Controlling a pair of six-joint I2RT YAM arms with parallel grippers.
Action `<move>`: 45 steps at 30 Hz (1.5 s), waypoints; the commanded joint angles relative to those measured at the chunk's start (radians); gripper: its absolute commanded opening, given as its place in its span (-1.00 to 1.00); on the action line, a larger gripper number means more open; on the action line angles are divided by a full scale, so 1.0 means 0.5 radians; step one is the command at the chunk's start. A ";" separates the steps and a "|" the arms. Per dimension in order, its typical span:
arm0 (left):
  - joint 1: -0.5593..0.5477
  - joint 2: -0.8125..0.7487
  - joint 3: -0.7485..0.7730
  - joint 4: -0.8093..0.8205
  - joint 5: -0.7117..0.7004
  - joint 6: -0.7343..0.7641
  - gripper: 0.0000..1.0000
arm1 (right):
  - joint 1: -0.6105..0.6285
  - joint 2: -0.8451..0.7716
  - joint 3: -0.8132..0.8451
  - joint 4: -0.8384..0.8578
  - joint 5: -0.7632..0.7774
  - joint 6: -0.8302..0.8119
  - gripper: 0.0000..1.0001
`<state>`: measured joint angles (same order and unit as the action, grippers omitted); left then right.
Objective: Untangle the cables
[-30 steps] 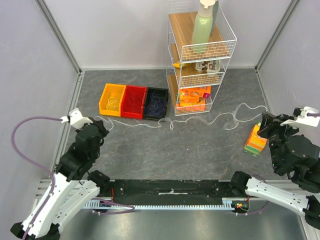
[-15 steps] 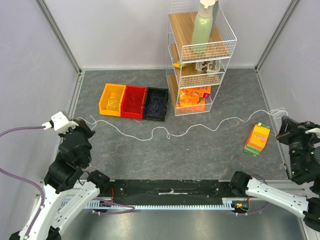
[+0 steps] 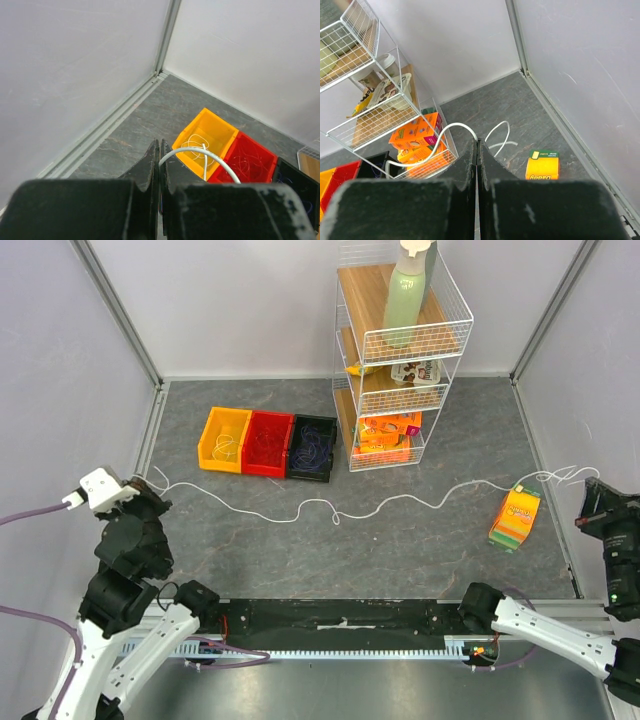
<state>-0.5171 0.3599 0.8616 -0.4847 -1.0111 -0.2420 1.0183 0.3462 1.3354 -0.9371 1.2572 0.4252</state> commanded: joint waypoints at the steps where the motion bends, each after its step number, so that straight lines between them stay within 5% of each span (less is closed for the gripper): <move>1: 0.003 -0.069 0.023 0.339 -0.180 0.382 -0.96 | 0.007 -0.042 0.148 -0.003 0.090 -0.132 -1.00; 10: 0.000 -0.161 -0.048 0.963 -0.211 1.119 -0.97 | 0.007 -0.109 0.287 -0.019 0.167 -0.283 -1.00; 25: 0.003 -0.247 -0.149 1.374 -0.199 1.515 -0.96 | 0.019 -0.257 0.410 -0.025 0.179 -0.375 -1.00; 29: 0.003 -0.263 -0.137 1.323 -0.193 1.481 -0.97 | 0.049 -0.287 0.355 -0.025 0.118 -0.304 -1.00; 32: 0.003 -0.211 -0.051 0.925 -0.080 1.167 -0.96 | 0.086 -0.281 0.250 -0.025 0.008 -0.160 -1.00; 38: 0.000 0.145 0.053 0.087 0.876 0.405 -0.96 | 0.209 -0.079 -0.145 0.125 -0.409 -0.034 -1.00; 45: 0.003 0.486 0.023 0.079 2.505 0.340 -0.96 | 0.221 0.476 -0.180 0.230 -1.304 -0.304 -1.00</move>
<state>-0.5167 0.5686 0.8825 -0.3931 -0.3279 0.0227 1.1252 0.4496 1.2415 -0.8791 0.9241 0.3470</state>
